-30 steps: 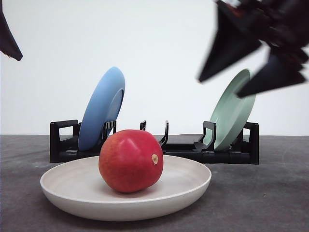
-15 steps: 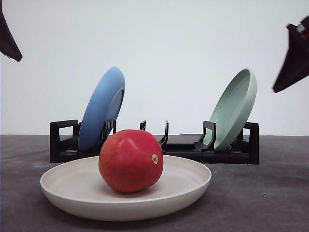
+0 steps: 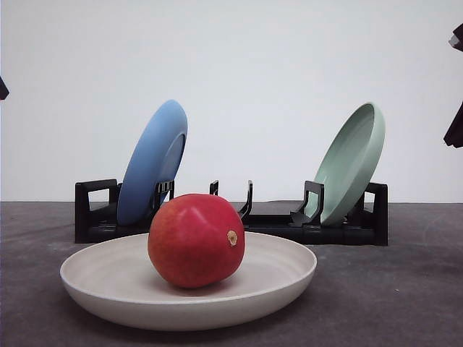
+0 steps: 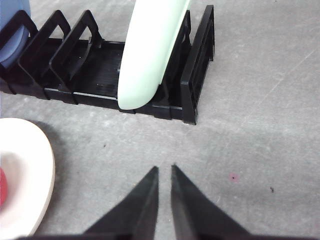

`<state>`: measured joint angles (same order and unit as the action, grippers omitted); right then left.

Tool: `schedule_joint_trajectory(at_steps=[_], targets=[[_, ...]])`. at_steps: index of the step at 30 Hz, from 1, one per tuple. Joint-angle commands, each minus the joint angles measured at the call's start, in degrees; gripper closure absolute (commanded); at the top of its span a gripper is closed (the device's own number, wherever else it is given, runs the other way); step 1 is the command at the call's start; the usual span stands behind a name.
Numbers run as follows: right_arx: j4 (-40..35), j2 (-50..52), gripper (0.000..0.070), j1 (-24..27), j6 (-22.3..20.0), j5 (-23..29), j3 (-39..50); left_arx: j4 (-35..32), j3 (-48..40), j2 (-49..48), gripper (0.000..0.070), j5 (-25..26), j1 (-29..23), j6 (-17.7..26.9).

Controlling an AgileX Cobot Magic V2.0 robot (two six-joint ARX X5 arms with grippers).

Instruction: Place pomegranate in white plate

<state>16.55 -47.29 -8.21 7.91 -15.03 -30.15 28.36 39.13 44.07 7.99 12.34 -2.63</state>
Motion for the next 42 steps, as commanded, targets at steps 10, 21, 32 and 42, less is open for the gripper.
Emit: schedule_joint_trajectory(at_steps=[10, 21, 32, 42], targets=[[-1.0, -0.2, 0.0679, -0.1, 0.7, 0.0, -0.2, -0.8, 0.4, 0.1, 0.0700, 0.0, 0.0, -0.2], [-1.0, -0.2, 0.0679, -0.1, 0.7, 0.0, -0.2, -8.4, -8.0, -7.7, 0.0700, 0.0, -2.6, 1.8], [-1.1, -0.2, 0.0679, -0.1, 0.6, 0.0, -0.2, -15.1, -28.6, -30.1, 0.0700, 0.0, -12.0, 0.8], [-1.1, -0.2, 0.0679, -0.1, 0.7, 0.0, -0.2, -18.9, -38.4, -43.2, 0.0700, -0.8, -13.8, -1.5]])
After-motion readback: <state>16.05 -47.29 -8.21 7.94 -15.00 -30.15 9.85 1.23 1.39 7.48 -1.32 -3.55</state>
